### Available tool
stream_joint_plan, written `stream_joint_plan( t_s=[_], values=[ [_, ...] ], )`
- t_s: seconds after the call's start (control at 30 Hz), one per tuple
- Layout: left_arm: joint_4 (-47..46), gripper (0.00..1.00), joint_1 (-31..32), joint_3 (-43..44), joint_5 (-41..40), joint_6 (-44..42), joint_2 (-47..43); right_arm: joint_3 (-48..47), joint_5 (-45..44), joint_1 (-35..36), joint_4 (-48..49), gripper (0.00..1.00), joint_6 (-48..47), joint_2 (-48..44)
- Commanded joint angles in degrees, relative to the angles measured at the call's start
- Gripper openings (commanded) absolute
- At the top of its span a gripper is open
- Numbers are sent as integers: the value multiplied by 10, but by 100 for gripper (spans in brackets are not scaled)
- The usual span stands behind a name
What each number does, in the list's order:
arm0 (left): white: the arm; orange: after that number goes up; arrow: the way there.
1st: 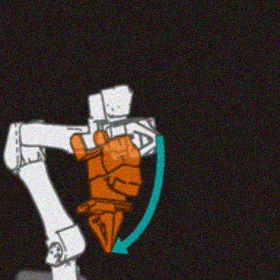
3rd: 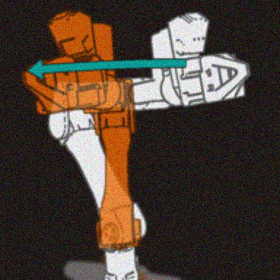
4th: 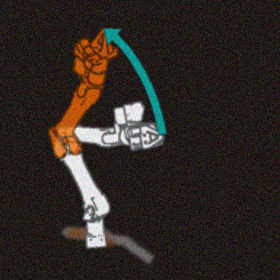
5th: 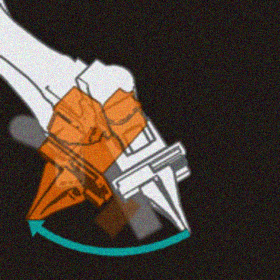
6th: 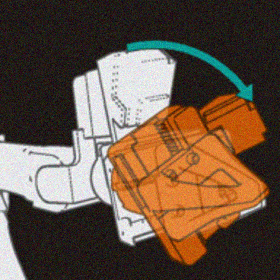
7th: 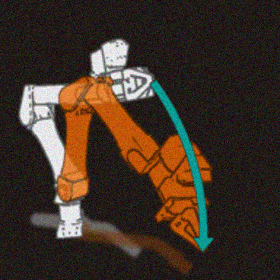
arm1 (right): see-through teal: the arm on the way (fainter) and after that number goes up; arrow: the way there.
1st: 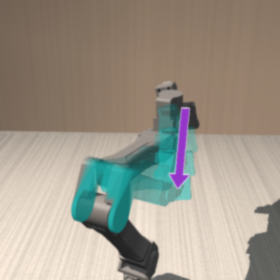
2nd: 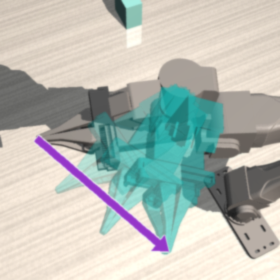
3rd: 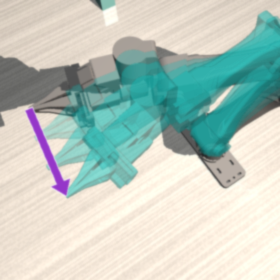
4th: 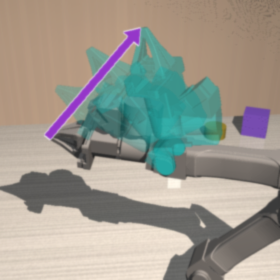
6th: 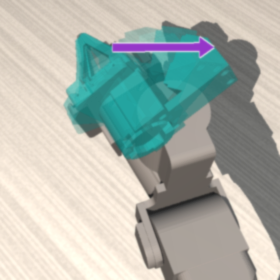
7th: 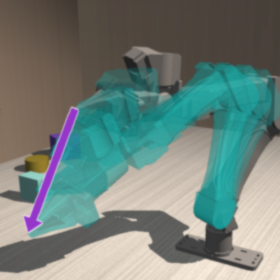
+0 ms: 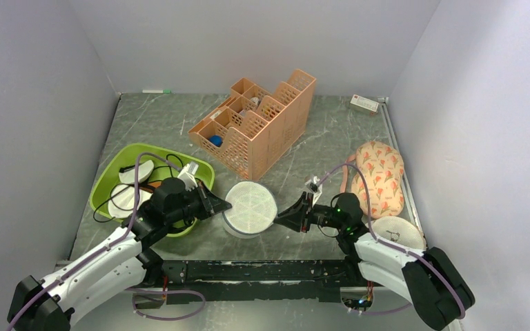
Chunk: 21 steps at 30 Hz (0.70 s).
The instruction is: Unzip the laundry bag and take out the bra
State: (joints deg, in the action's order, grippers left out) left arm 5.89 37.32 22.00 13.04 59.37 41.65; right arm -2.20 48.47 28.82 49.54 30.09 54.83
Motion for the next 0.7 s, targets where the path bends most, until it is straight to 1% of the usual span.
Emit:
stream_joint_plan(
  t_s=[0.0, 0.17, 0.27, 0.5, 0.53, 0.67],
  values=[
    [1, 7, -5, 18, -12, -10, -5, 4, 11, -3, 34, 19, 4, 9],
    [5, 7, -4, 18, -16, -10, -9, 4, 14, -3, 43, 20, 7, 18],
    [2, 7, -4, 16, -18, -9, -13, 4, 16, -3, 47, 25, 9, 26],
    [4, 7, -4, 15, -19, -10, -14, 8, 20, -3, 61, 25, 20, 33],
    [4, 7, -4, 14, -20, -10, -15, 8, 19, -3, 60, 25, 19, 31],
    [10, 7, -4, 18, -23, -12, -13, 7, 16, -3, 54, 17, 15, 30]
  ],
)
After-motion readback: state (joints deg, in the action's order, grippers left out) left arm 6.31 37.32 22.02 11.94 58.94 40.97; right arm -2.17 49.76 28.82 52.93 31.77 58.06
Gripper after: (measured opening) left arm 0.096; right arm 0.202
